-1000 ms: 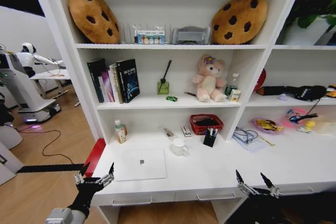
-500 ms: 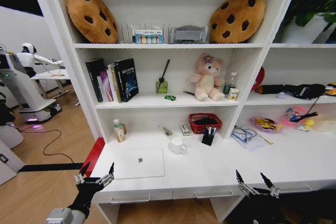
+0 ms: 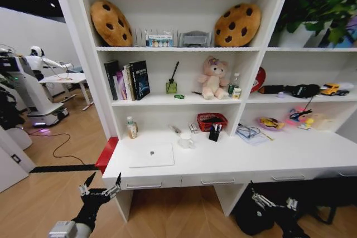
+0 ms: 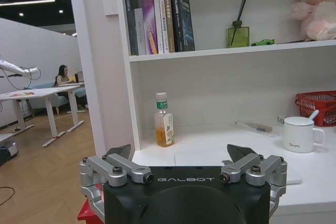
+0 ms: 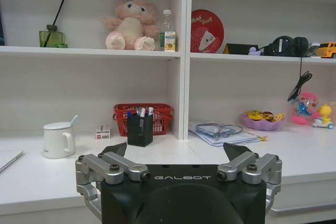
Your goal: Organize the objects on the table.
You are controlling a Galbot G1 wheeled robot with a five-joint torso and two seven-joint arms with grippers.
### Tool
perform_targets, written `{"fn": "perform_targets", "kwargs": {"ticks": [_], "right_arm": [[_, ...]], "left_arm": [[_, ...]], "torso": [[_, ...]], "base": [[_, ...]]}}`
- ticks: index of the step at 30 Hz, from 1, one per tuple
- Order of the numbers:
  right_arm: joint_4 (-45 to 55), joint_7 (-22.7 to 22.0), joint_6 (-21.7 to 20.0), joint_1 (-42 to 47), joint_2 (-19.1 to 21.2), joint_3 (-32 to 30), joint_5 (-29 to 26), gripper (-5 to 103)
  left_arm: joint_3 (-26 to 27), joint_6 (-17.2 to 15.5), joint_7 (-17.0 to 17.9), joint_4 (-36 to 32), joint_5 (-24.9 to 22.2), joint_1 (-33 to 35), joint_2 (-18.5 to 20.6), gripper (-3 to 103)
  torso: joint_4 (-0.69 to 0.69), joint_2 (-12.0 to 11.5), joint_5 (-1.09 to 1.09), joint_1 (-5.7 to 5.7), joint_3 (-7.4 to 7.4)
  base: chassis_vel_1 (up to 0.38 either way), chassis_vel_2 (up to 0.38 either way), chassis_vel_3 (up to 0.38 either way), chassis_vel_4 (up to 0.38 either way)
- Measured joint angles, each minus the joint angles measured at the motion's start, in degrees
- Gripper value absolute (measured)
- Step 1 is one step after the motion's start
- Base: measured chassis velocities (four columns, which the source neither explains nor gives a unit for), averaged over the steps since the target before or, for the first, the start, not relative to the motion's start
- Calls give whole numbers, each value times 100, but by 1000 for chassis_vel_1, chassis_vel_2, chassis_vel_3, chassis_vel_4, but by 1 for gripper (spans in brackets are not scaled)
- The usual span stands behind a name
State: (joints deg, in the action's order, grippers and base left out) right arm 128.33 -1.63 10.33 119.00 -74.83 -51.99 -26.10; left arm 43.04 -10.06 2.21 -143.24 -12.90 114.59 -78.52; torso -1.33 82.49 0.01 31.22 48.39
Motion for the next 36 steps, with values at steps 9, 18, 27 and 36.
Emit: {"fn": "perform_targets", "kwargs": {"ticks": [9,18,27,36], "right_arm": [[0,0,0,0,0,0,0,100],[0,0,0,0,0,0,0,100],[-1,0,0,-2,0,-1,0,100],[0,0,0,-1,0,0,0,100]], "left_arm": [[0,0,0,0,0,0,-1,100],[1,1,1,1,0,1,-1,100],[-2,0,1,0,0,0,0,100],[-1,1,1,0,0,0,0,100]], "torso": [[0,0,2,-2,0],[3,3,-3,-5,-3],[2,-4,0,7,3],[-1,-2,-2,3,1]], "base": [[353,-362,-368,361],[299,-319,-297,318],[0,-32,-70,59],[-17,35,38,-22]]}}
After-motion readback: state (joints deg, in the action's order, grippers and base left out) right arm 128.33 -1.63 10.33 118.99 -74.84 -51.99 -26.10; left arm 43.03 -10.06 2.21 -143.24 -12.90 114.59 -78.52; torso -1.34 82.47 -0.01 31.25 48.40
